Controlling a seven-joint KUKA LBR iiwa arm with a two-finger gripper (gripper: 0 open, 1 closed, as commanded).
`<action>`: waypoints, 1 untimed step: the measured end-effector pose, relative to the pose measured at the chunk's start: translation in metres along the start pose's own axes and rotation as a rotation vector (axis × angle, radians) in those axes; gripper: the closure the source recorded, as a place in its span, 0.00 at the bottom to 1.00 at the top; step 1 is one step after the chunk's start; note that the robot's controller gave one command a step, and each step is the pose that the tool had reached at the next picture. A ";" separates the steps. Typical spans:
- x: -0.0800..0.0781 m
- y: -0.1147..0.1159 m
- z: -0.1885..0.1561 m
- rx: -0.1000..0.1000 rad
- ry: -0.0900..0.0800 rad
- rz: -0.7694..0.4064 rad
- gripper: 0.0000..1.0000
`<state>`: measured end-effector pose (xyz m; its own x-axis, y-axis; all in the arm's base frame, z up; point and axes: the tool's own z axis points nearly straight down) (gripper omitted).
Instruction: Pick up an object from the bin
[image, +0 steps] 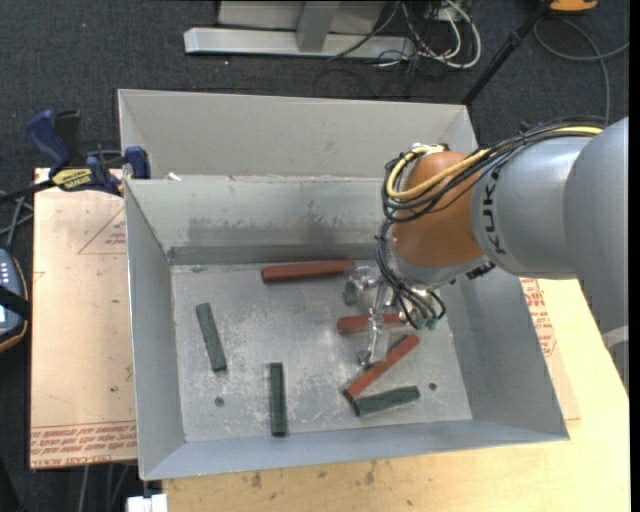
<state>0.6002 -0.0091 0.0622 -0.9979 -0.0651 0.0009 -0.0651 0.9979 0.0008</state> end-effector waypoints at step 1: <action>0.002 -0.033 -0.009 0.001 -0.004 -0.163 1.00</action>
Offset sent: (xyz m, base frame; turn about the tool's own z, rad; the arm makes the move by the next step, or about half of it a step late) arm 0.0000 0.0000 0.0000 0.0000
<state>0.6007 -0.0426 0.0708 -0.9741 -0.2261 -0.0032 -0.2261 0.9741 -0.0003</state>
